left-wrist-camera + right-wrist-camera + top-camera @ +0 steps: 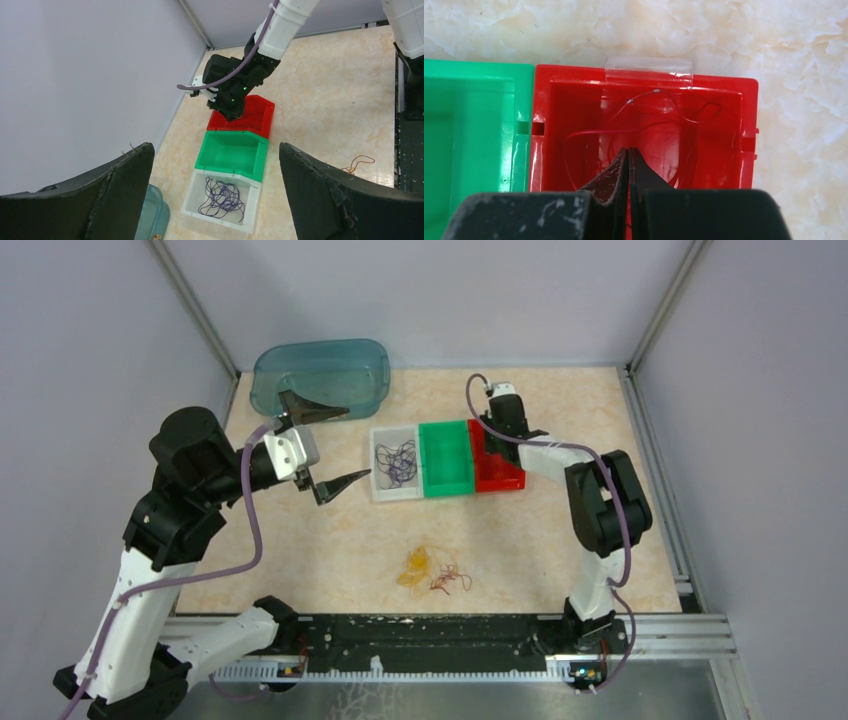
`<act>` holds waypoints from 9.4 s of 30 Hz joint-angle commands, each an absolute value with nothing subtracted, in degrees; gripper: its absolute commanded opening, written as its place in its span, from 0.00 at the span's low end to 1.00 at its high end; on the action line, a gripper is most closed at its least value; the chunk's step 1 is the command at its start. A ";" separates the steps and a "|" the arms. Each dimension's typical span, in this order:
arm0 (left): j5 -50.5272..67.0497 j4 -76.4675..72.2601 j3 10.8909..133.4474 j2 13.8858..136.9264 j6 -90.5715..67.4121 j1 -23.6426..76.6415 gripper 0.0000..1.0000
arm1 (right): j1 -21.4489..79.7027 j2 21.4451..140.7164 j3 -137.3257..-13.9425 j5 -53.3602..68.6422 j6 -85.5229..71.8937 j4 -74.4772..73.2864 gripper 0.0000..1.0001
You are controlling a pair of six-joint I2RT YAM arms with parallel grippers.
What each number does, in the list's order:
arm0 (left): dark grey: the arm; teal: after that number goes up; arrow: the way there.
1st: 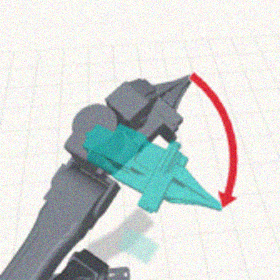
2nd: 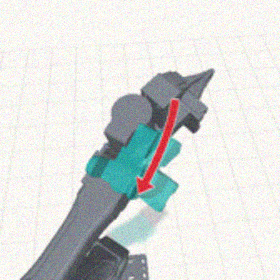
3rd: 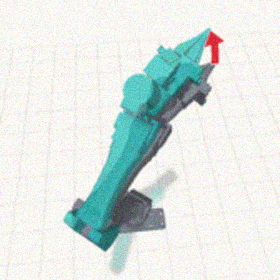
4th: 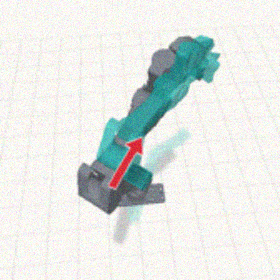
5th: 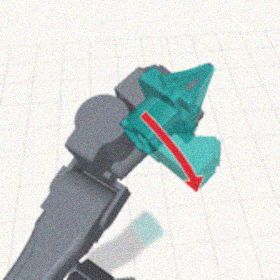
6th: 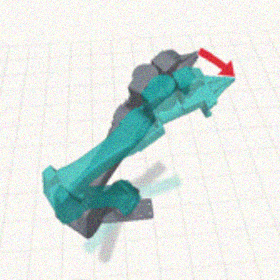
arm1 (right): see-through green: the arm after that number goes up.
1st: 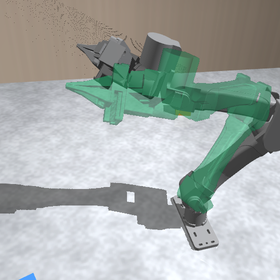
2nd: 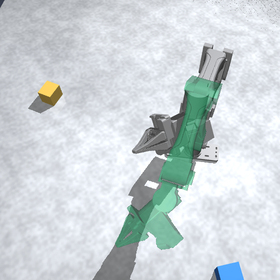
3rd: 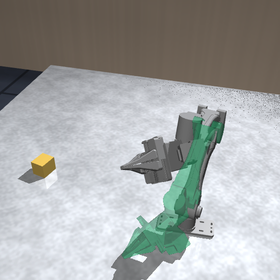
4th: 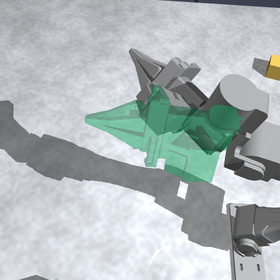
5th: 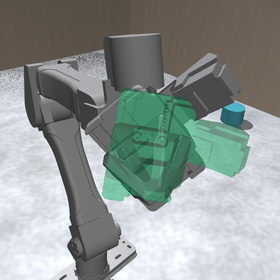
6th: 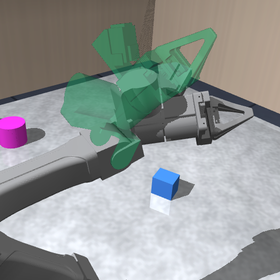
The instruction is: Untangle the cables
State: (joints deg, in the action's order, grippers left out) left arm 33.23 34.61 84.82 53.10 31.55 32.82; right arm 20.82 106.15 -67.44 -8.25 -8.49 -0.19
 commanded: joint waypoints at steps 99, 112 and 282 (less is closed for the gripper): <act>49.82 33.74 54.69 46.24 35.29 32.83 0.85 | 72.74 67.12 -62.79 -10.69 -8.02 -15.08 0.00; 50.75 27.38 52.76 46.96 32.67 32.78 0.54 | 72.69 67.61 -63.11 -5.39 -7.59 -12.36 0.00; 45.06 13.51 72.28 44.24 35.82 33.49 0.00 | 58.80 68.72 -37.10 -1.87 -28.15 29.59 0.75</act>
State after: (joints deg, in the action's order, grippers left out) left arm 46.37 12.58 73.97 45.52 30.70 33.30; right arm 59.61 77.47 -37.36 -0.89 -34.28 31.20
